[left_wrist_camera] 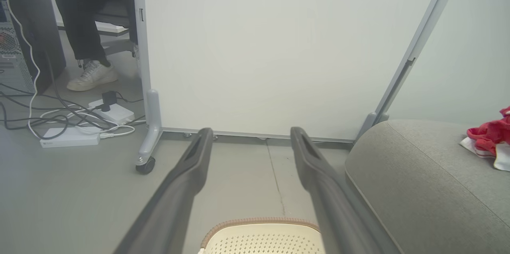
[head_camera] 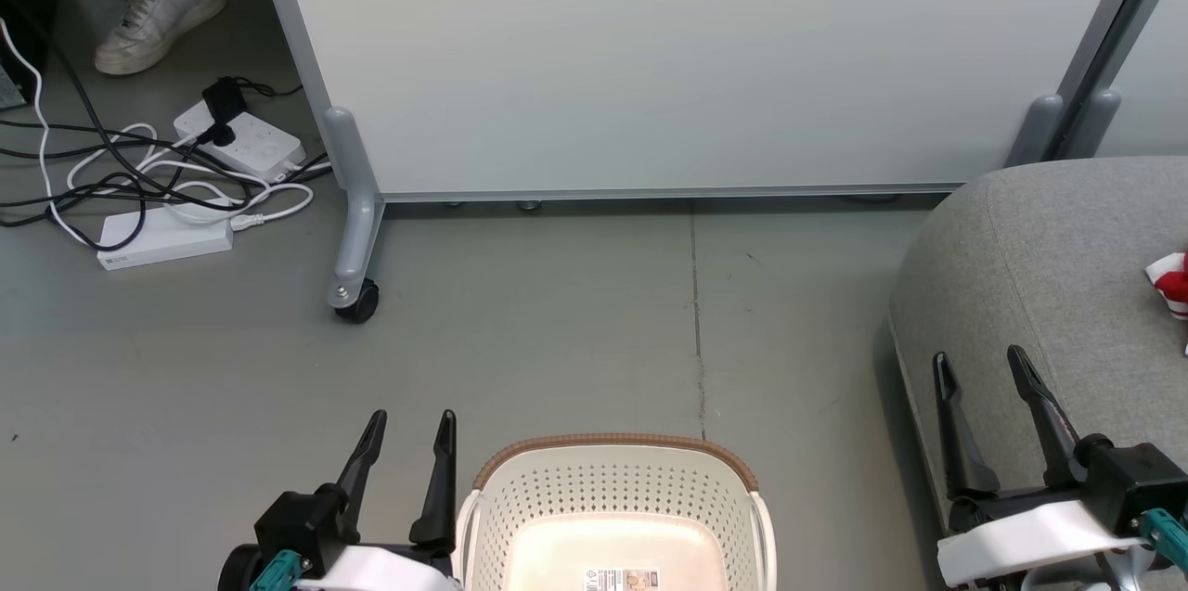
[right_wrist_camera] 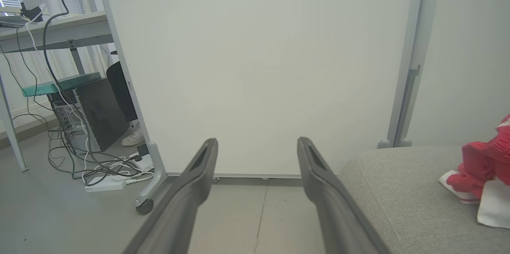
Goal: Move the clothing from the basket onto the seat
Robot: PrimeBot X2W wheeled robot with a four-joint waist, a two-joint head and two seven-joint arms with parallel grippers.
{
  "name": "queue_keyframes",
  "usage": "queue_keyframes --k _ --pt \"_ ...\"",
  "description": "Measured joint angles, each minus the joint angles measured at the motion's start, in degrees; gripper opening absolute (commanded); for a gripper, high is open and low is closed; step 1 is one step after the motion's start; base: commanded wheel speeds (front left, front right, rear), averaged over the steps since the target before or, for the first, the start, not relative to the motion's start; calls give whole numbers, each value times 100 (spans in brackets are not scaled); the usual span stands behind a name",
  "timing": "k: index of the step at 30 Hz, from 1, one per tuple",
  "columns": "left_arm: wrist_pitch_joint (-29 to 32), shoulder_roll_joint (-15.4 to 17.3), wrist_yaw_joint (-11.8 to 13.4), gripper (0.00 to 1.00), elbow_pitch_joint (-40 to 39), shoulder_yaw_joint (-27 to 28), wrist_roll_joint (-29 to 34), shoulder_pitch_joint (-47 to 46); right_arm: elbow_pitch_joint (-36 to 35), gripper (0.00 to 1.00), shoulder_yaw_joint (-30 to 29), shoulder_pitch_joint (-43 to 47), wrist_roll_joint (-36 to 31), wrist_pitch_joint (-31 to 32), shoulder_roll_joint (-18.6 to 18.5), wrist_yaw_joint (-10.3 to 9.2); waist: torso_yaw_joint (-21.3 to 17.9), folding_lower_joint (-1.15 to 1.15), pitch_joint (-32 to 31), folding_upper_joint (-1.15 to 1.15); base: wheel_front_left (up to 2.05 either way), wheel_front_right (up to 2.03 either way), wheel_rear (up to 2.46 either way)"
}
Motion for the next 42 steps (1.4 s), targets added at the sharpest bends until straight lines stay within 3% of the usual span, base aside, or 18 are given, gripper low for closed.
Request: queue_keyframes --k 24,25,30,42 --pt "0 1 14 100 12 5 -54 2 19 100 79 -2 -64 0 0 0 37 0 -24 0 0 0 0" --pt "0 -1 13 0 38 0 -53 3 46 0 80 2 -59 1 9 0 37 0 -24 0 0 0 0" --pt "16 -10 13 0 278 -38 -64 185 303 0 79 204 -41 26 79 0 36 0 -23 0 0 0 0" --pt "355 7 -97 0 250 145 -1226 195 234 0 -52 243 1257 305 85 0 2 0 -10 0 0 0 0"
